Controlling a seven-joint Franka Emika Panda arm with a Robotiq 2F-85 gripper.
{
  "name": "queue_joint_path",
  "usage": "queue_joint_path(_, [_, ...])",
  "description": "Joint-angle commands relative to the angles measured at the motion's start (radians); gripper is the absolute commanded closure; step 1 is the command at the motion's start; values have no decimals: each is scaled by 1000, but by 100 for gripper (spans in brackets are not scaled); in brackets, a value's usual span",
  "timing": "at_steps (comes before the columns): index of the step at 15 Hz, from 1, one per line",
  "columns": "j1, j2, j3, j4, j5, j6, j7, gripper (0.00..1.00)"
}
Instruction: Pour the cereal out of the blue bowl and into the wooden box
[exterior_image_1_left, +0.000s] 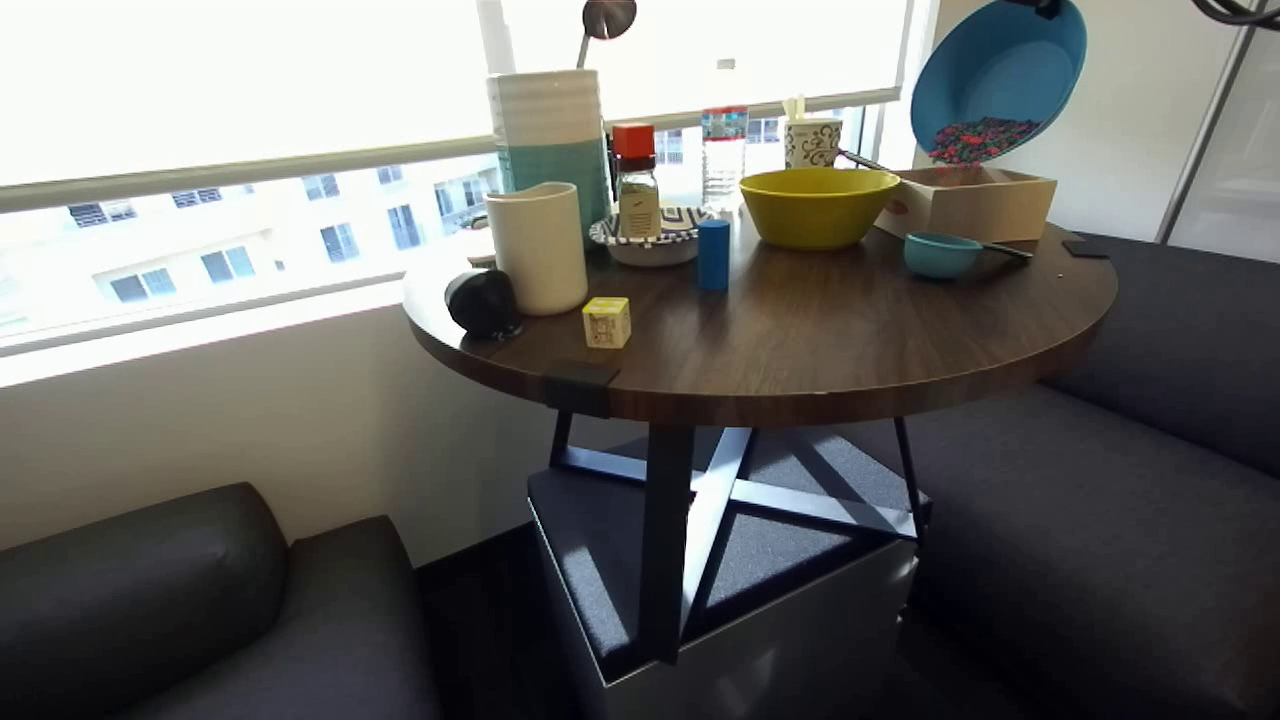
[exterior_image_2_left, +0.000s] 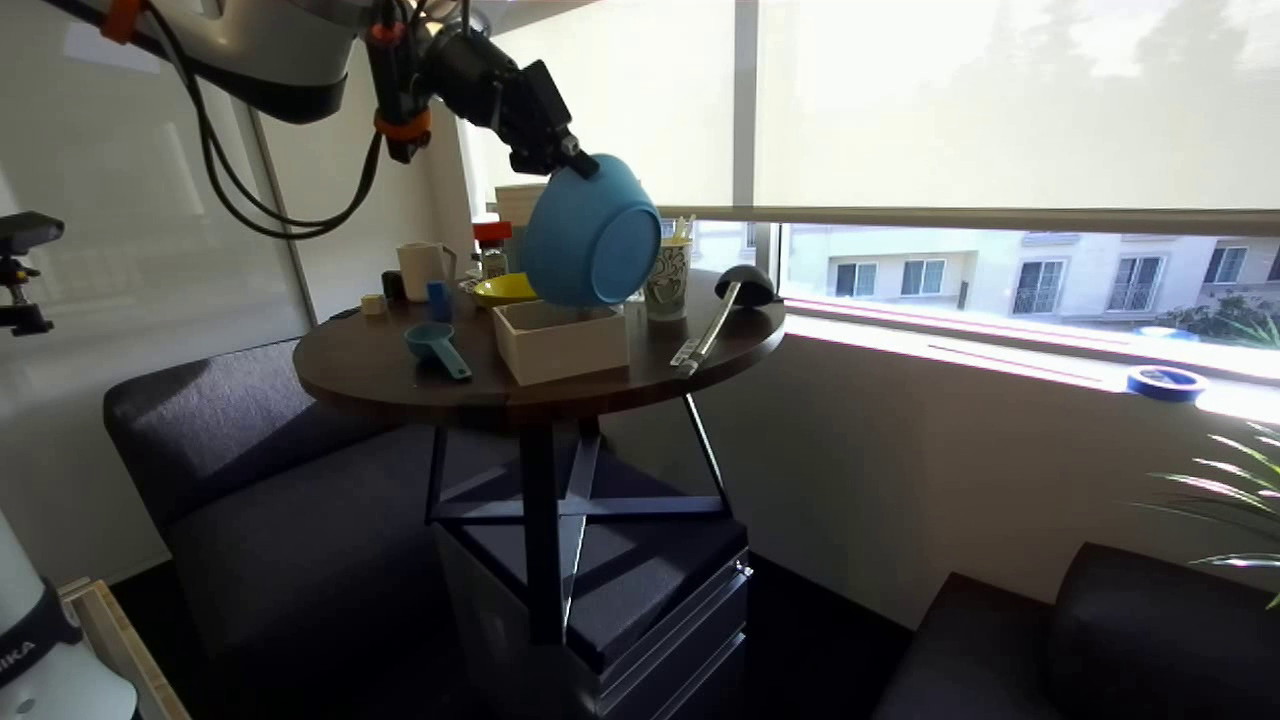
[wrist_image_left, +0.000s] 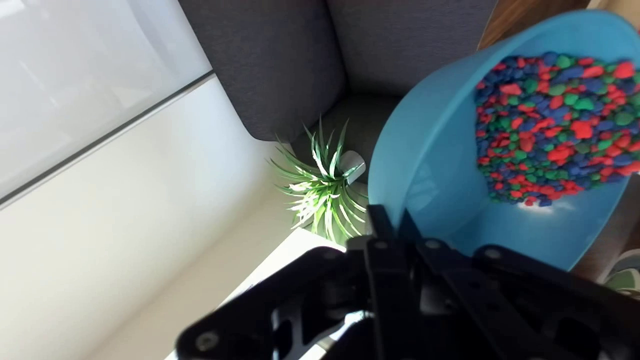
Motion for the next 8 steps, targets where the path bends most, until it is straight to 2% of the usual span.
queue_joint_path(1, [9, -28, -25, 0, 20, 21, 8, 99])
queue_joint_path(8, [9, -26, -56, 7, 117, 62, -6, 99])
